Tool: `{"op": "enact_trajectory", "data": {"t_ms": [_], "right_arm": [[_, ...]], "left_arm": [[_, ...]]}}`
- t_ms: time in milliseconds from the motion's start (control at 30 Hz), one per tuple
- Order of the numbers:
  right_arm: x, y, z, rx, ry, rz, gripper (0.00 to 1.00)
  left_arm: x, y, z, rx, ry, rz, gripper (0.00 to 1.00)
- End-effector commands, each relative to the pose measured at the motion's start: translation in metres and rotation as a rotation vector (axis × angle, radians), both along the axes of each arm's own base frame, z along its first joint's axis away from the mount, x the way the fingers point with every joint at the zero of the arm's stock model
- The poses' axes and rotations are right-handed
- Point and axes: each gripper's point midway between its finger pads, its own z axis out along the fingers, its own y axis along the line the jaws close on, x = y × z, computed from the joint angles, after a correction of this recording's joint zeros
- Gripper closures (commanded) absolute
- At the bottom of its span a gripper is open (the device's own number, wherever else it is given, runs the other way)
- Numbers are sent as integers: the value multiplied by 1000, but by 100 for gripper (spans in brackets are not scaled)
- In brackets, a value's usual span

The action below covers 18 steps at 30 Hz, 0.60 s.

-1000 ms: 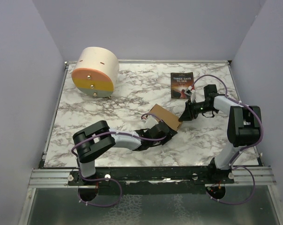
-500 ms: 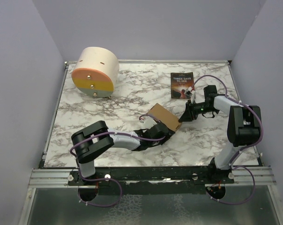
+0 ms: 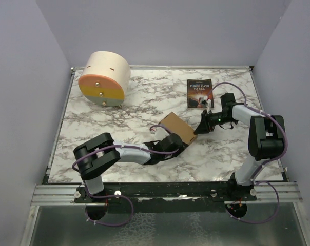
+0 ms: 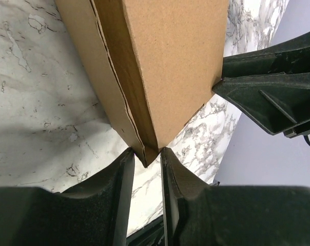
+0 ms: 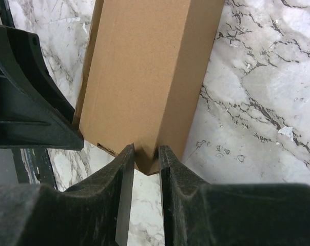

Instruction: Fold the paper box

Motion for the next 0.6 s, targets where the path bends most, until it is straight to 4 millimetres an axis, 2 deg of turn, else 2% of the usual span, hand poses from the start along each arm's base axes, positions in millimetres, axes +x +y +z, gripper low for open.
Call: {"op": "enact_trajectory", "data": {"t_ms": [0,233,333,367,500,567], "right_arm": [[-10,8,-3,24,38,27,75],[-11,9,-4,15,38,29,76],[-11,9,-6,11,41,27,76],[-11,9,-6,9,42,26,76],[-9,8,-7,3,42,21,76],[-9,8,-8,0,45,19,76]], "left_arm": [[11,19,-3,31,5,83,79],[12,17,-1,26,4,73,92],[12,16,1,28,-2,60,92],[11,15,1,31,-7,52,90],[10,14,2,40,-13,34,69],[9,17,-1,44,-8,36,64]]}}
